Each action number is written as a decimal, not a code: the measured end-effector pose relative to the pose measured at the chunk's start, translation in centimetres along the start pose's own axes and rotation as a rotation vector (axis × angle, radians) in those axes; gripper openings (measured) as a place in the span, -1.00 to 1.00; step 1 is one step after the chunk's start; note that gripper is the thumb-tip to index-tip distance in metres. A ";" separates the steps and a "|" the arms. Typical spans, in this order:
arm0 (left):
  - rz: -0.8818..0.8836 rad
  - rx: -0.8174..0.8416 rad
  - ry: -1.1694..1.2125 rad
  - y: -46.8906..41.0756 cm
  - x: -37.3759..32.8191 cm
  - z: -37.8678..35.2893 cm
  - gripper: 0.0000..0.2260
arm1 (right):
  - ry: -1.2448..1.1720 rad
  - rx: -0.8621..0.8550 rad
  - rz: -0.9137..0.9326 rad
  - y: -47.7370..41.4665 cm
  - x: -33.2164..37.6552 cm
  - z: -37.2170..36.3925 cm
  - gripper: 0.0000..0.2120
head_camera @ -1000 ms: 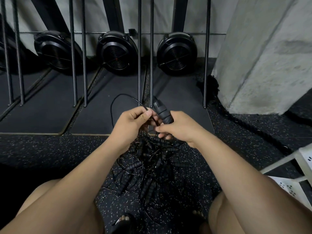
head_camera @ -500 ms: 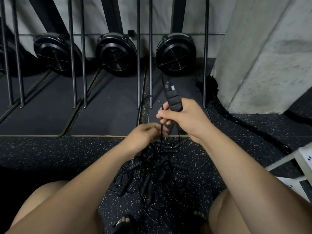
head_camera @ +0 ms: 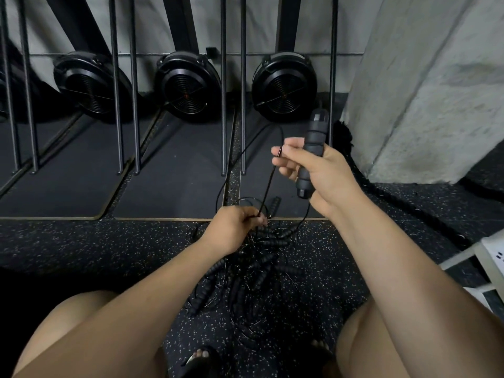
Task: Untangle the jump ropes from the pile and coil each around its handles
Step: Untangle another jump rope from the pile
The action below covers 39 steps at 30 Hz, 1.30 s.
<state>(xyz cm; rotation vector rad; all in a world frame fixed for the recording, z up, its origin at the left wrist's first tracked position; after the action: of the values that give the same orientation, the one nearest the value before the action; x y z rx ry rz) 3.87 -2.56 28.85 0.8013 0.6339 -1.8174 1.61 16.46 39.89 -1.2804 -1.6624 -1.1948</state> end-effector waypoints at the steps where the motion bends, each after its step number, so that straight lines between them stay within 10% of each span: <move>1: -0.003 -0.015 0.002 0.1 -0.1 0.2 -0.84 | 0.012 -0.019 -0.037 -0.2 -0.2 0.2 -0.70; 9: -0.084 -0.365 0.409 -0.2 -4.0 6.4 -0.83 | 0.411 0.010 -0.264 -0.4 -4.1 -0.4 -0.75; 21: -0.015 -0.443 0.691 0.8 -2.3 7.8 -0.76 | 0.662 0.069 -0.124 0.2 -6.4 -4.2 -0.86; 32: 0.019 0.069 0.388 1.1 -3.0 0.4 -0.75 | 0.188 0.105 -0.032 1.7 -0.8 -2.3 -0.80; 39: -0.024 0.078 -0.073 0.3 -1.5 -0.8 -0.88 | 0.039 0.077 0.024 1.3 0.2 -1.1 -0.83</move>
<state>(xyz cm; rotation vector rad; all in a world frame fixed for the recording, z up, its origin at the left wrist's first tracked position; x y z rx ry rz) 4.75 -1.23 29.46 0.7783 0.5307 -1.8937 2.76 15.59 40.77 -1.2187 -1.6442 -1.1234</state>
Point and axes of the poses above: each hand's wrist, its own y-axis away from the middle knuckle, its own z-axis out of the back of the hand, x = y × z, the point moved 5 cm from there along -y, towards the middle knuckle, and after that the axes turned 11 degrees about -z, right-handed, at the moved point
